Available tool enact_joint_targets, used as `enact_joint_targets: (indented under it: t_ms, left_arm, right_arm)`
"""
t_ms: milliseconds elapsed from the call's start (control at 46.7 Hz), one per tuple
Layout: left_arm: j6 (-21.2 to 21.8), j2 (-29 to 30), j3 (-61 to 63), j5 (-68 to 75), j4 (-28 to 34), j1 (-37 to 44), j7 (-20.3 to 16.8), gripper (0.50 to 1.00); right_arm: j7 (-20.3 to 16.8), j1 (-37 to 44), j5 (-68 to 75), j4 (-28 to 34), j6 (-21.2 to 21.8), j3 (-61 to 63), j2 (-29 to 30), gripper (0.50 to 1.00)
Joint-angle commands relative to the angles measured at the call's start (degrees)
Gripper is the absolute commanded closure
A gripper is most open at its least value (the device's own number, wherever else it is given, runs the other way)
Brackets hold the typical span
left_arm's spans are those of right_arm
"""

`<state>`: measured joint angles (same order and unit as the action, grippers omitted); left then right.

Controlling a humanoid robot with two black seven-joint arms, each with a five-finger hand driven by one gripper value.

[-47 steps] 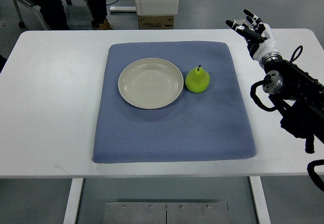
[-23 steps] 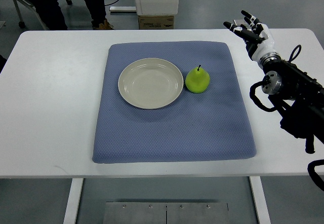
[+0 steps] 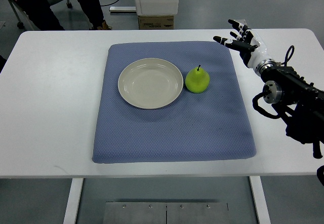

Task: Place pear on plate with right hand
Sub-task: 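Move the right hand over the green pear, fingers open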

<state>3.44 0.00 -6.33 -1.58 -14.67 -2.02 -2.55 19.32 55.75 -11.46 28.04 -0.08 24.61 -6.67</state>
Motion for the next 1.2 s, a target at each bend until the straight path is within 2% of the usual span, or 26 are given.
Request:
enact_joint_targets:
  t_ms: [0,150,621,835,1178]
  left_arm:
    - [0.0,0.0,0.0,0.0,0.0,0.0,0.0,0.500]
    - [0.0,0.0,0.0,0.0,0.0,0.0,0.0,0.500]
    - [0.0,0.0,0.0,0.0,0.0,0.0,0.0,0.500]
    - [0.0,0.0,0.0,0.0,0.0,0.0,0.0,0.500]
    - [0.0,0.0,0.0,0.0,0.0,0.0,0.0,0.500]
  right_arm:
    - [3.1,0.3,-1.4,0.0,0.0,-4.3,0.0,0.500]
    - [6.3,0.3,-2.3,0.1,0.0,-7.1,0.3,0.500]
    - [7.7,2.4,-6.8,0.4,1.0,-10.9,0.7,0.500]
    - [11.3,3.5,-8.3,1.3,1.2,-17.4,0.7,0.500]
    - [11.4,4.0,-11.1,6.3,1.2,-17.8,-0.1,0.502]
